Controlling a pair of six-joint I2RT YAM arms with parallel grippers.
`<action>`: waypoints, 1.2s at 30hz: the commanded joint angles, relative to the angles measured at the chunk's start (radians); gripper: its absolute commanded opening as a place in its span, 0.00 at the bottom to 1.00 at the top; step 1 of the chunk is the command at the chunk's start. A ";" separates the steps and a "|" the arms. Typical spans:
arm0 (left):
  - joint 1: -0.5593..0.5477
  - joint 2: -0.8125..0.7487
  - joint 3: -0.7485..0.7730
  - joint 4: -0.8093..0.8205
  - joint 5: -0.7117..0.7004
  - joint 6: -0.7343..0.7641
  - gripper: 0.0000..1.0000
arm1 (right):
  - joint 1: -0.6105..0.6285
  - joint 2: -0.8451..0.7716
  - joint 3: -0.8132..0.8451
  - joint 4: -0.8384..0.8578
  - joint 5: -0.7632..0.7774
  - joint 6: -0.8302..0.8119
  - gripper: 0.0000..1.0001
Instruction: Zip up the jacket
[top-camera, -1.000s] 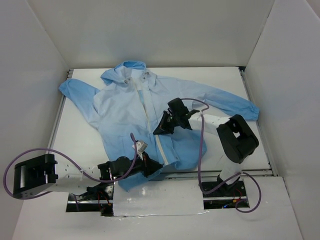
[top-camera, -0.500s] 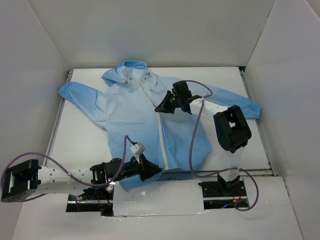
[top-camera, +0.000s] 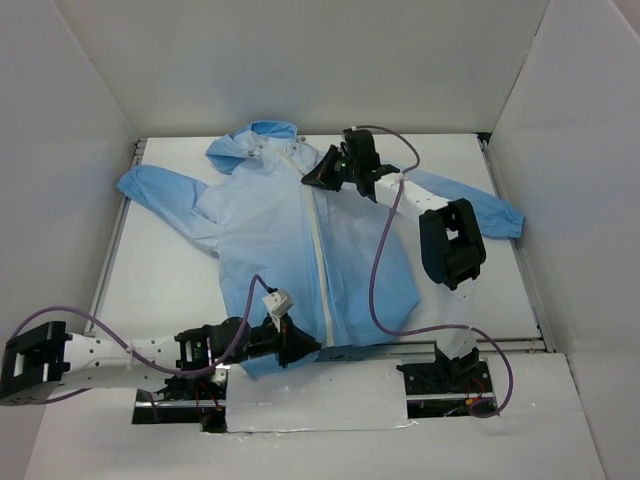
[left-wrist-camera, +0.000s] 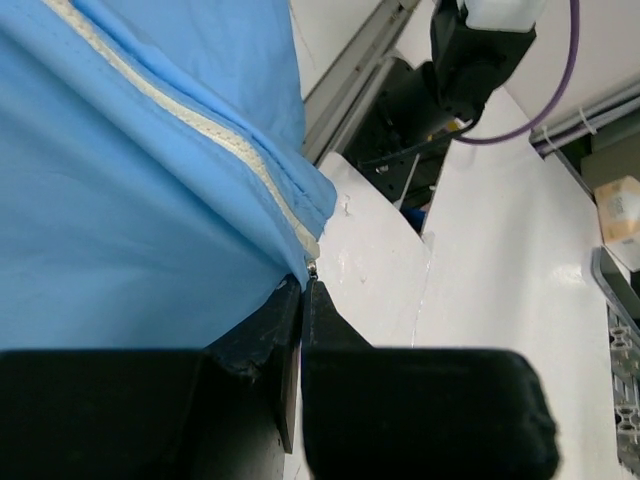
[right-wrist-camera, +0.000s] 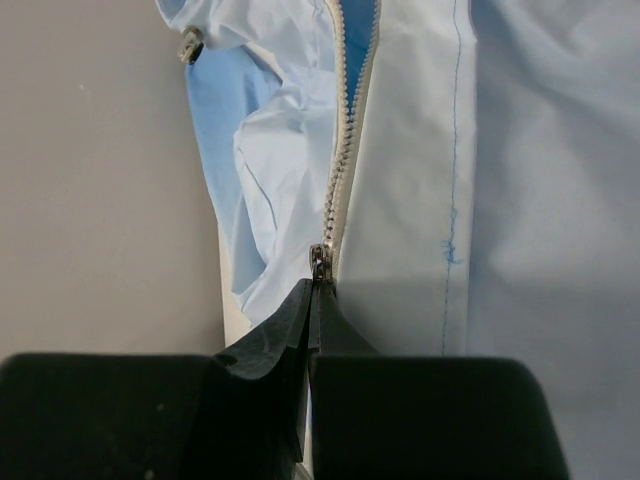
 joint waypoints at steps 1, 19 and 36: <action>-0.034 -0.075 0.112 -0.118 -0.028 -0.007 0.38 | -0.036 -0.092 0.008 0.213 0.088 -0.036 0.00; 0.301 0.451 0.609 -0.241 -0.541 0.129 0.99 | 0.117 -0.568 -0.426 0.341 0.019 -0.095 0.00; 0.353 0.329 0.394 -0.086 -0.201 0.215 0.00 | 0.012 -0.384 -0.189 0.215 -0.033 -0.032 0.00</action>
